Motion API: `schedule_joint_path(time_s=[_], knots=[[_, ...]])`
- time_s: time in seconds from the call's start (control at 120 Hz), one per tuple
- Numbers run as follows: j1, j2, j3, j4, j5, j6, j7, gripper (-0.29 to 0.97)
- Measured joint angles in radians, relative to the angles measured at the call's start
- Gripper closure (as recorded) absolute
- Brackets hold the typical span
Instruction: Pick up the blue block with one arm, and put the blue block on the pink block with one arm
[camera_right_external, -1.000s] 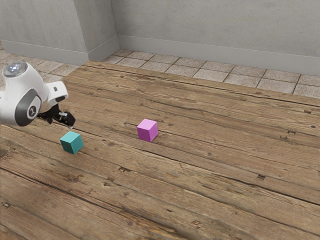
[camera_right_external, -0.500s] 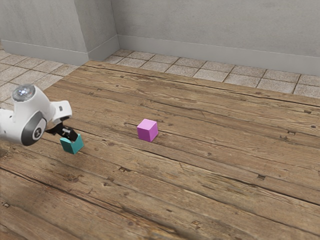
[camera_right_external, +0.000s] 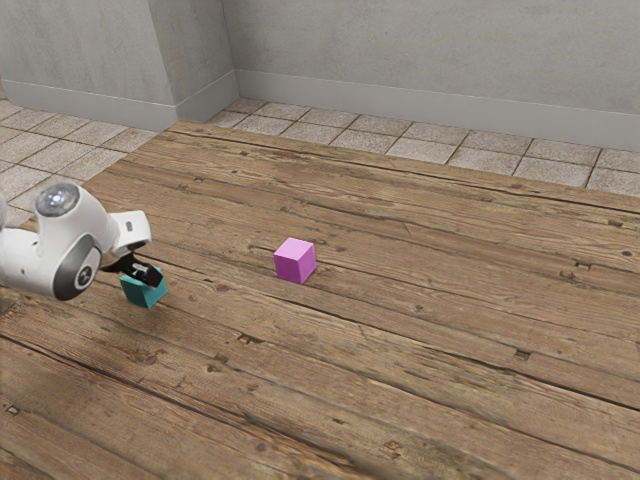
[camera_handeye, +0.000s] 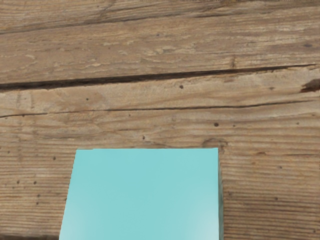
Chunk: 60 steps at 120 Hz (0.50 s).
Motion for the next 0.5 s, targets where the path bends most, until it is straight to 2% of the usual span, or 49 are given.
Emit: schedule_joint_path(time_s=[0.117,0.5], knots=[[0.011,0.018,-0.007,0.019,0.002,0.008,0.002,0.02],[0.119,0.069,-0.107,0.068,0.034,0.018,0.005,0.02]])
